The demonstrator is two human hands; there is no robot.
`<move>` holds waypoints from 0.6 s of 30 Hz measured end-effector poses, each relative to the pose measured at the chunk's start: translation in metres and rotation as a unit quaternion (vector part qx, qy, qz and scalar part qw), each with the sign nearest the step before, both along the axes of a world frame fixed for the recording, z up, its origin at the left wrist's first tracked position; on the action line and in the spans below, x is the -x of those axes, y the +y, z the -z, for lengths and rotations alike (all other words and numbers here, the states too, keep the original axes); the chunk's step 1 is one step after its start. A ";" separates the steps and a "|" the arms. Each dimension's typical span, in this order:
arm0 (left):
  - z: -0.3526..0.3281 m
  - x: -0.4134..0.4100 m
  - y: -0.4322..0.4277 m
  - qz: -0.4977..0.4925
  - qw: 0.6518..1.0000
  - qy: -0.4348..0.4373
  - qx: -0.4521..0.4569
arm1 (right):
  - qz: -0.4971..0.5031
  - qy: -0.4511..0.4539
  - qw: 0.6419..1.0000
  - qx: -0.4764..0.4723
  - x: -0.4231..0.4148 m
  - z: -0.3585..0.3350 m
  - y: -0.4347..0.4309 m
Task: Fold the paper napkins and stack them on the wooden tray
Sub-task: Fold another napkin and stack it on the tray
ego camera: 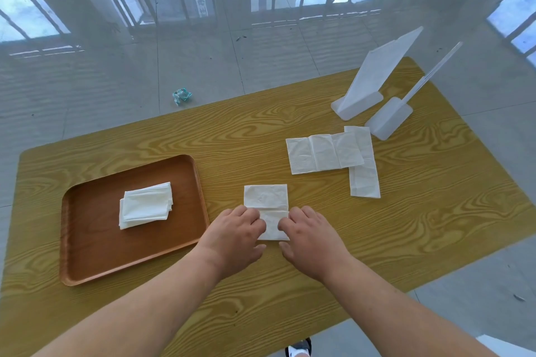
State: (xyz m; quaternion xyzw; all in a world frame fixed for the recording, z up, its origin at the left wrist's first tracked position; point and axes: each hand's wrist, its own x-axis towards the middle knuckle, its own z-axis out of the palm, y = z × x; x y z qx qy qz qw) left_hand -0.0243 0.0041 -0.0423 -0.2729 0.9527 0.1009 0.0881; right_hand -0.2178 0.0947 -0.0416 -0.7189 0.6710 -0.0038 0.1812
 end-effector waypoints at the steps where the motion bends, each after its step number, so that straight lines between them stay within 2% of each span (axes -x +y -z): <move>1: 0.001 0.000 0.001 -0.007 1.000 -0.012 0.000 | -0.001 0.011 1.000 -0.002 -0.001 0.001 0.000; 7: 0.004 -0.002 0.001 -0.038 0.999 -0.030 -0.020 | 0.019 -0.002 1.000 0.004 -0.006 0.003 -0.010; 12: 0.001 -0.005 -0.005 -0.038 0.997 -0.043 -0.056 | 0.071 -0.120 0.990 -0.036 -0.002 -0.007 -0.011; 15: -0.007 -0.005 -0.010 -0.117 0.987 -0.006 -0.112 | 0.111 -0.166 0.979 -0.052 0.000 -0.013 -0.014; 18: -0.010 -0.003 -0.014 -0.239 0.955 0.046 -0.171 | 0.165 -0.181 0.970 -0.005 0.002 -0.014 -0.019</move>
